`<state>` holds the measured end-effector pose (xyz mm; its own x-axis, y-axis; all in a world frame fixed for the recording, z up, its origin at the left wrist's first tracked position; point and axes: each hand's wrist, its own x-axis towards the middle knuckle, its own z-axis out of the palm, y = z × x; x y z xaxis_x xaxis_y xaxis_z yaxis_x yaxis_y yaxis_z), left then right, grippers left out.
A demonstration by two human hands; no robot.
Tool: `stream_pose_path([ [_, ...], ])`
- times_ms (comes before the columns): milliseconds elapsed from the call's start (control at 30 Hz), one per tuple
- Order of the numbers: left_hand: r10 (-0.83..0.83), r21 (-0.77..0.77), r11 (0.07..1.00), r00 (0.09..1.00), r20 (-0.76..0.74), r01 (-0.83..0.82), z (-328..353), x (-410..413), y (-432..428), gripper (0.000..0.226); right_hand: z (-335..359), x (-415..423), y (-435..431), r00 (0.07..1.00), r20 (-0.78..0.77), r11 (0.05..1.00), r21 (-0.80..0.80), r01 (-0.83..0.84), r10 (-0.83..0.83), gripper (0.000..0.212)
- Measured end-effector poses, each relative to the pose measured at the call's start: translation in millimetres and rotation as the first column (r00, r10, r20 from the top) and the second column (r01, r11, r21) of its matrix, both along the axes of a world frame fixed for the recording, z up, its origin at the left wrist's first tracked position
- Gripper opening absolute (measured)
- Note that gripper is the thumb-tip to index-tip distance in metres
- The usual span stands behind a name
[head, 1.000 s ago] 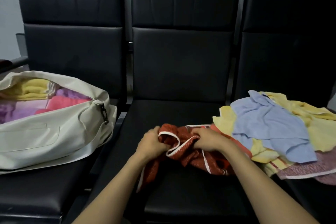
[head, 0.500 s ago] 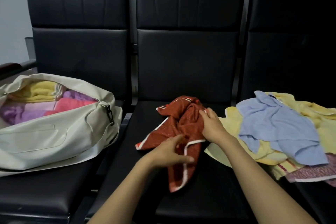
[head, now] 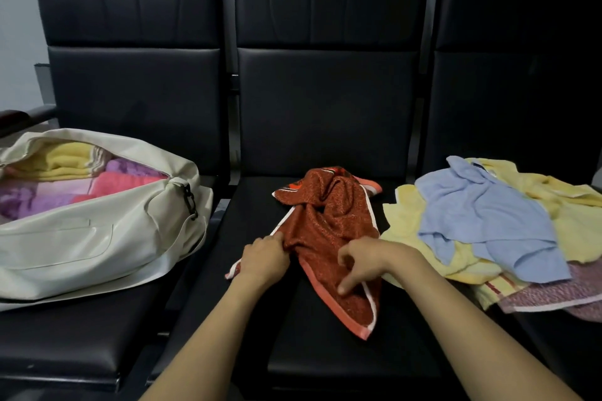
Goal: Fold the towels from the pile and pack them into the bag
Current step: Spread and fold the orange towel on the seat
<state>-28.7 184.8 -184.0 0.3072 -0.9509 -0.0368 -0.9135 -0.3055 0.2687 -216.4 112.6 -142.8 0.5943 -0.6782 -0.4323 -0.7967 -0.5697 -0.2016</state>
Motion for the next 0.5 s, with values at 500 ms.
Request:
stream_pose_path([
  [500, -0.237, 0.257, 0.931, 0.964, -0.122, 0.261, 26.8, -6.3, 0.5, 0.090, -10.8, -7.3, 4.2, 0.987, 0.162, 0.998, -0.050, 0.023, -0.014, 0.084],
])
